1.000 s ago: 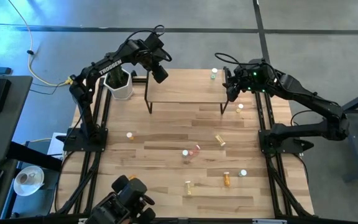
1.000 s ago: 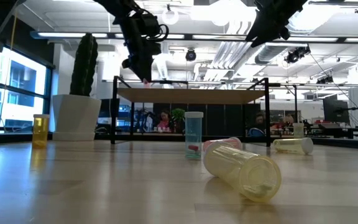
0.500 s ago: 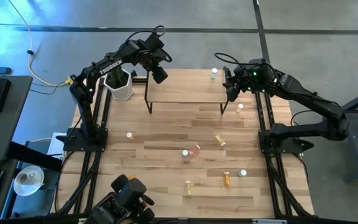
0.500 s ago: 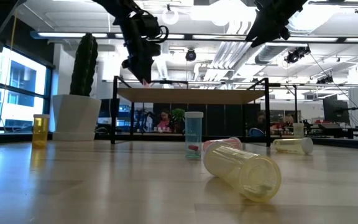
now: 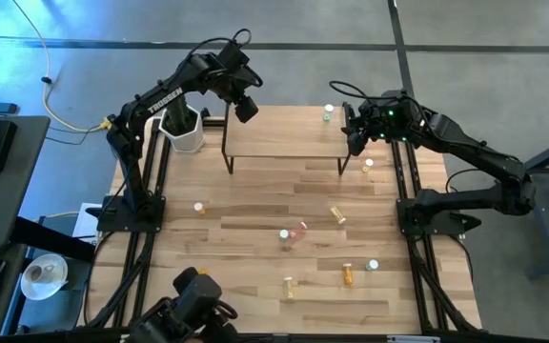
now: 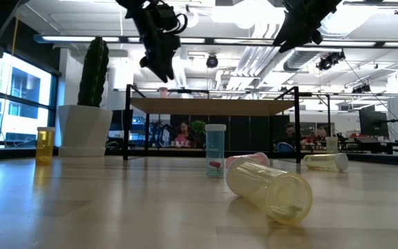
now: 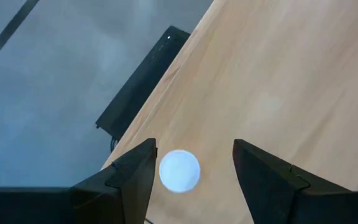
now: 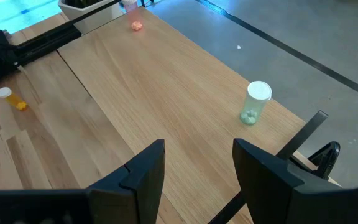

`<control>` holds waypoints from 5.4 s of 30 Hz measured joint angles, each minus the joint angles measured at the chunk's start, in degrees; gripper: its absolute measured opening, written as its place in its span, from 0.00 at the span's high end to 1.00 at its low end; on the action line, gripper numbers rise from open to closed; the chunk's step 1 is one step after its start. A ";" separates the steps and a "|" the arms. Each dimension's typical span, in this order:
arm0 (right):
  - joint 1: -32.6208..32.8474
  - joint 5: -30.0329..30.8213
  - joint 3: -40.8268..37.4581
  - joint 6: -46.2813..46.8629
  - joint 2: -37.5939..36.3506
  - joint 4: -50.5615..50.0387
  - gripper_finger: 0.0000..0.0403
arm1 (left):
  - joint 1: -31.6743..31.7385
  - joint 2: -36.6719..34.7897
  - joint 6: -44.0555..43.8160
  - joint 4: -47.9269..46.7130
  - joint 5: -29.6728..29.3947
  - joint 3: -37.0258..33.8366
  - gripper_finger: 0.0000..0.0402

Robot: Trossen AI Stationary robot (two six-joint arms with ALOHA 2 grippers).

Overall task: Pick and place medicine bottles onto shelf by color
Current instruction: Put the middle yellow pill bottle on the shelf

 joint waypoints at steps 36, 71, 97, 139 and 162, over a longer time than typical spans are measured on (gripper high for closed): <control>26.89 6.32 -0.60 2.09 0.85 -2.69 0.55 | -19.55 -32.55 -4.97 28.32 2.33 -43.27 0.49; 46.43 21.64 -24.51 10.46 2.05 32.62 0.55 | -50.78 -38.84 -24.81 22.28 -12.67 -59.23 0.49; 48.13 16.08 -24.48 5.63 7.98 41.68 0.55 | -74.13 -38.80 -52.52 11.26 -32.81 -59.26 0.49; 48.77 25.70 -24.24 28.50 -3.55 11.87 0.55 | -75.40 -38.80 -56.01 11.93 -32.84 -59.26 0.49; 44.07 15.79 -24.24 48.64 11.86 1.03 0.55 | -75.38 -38.80 -54.88 11.93 -33.45 -59.26 0.49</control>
